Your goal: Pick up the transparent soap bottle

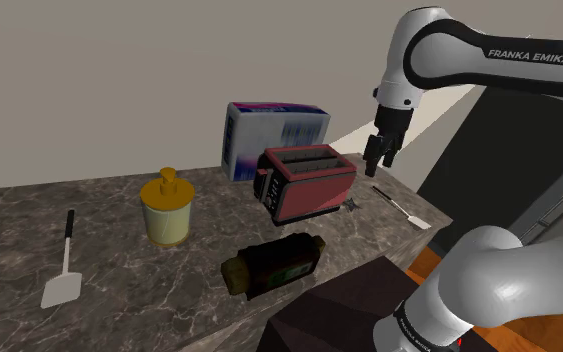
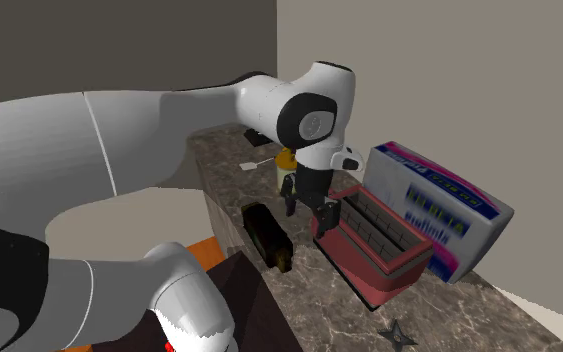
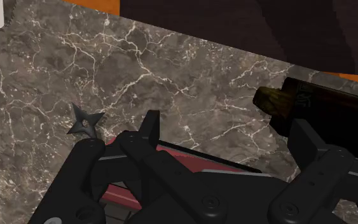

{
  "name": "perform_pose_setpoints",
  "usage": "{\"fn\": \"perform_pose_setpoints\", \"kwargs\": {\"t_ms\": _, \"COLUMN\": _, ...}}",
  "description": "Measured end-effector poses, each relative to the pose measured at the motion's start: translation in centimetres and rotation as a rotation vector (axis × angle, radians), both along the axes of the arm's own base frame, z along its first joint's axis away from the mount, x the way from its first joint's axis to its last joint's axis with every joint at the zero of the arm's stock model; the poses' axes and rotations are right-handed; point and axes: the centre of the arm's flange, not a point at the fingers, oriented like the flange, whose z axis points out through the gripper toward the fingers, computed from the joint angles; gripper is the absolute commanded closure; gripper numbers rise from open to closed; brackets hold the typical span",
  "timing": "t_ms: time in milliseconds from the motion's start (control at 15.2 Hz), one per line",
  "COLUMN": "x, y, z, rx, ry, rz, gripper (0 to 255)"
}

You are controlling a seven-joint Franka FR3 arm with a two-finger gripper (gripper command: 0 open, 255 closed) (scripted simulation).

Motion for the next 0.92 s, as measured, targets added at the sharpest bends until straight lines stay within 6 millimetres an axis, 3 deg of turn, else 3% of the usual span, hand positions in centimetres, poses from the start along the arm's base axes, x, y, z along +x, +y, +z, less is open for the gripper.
{"fn": "perform_pose_setpoints", "kwargs": {"t_ms": 198, "x": 1.0, "y": 1.2, "z": -0.4, "rx": 0.001, "ry": -0.002, "rz": 0.0, "gripper": 0}}
{"fn": "perform_pose_setpoints", "kwargs": {"t_ms": 924, "x": 9.1, "y": 11.8, "z": -3.2, "rx": 0.01, "ry": -0.023, "rz": -0.002, "gripper": 0}}
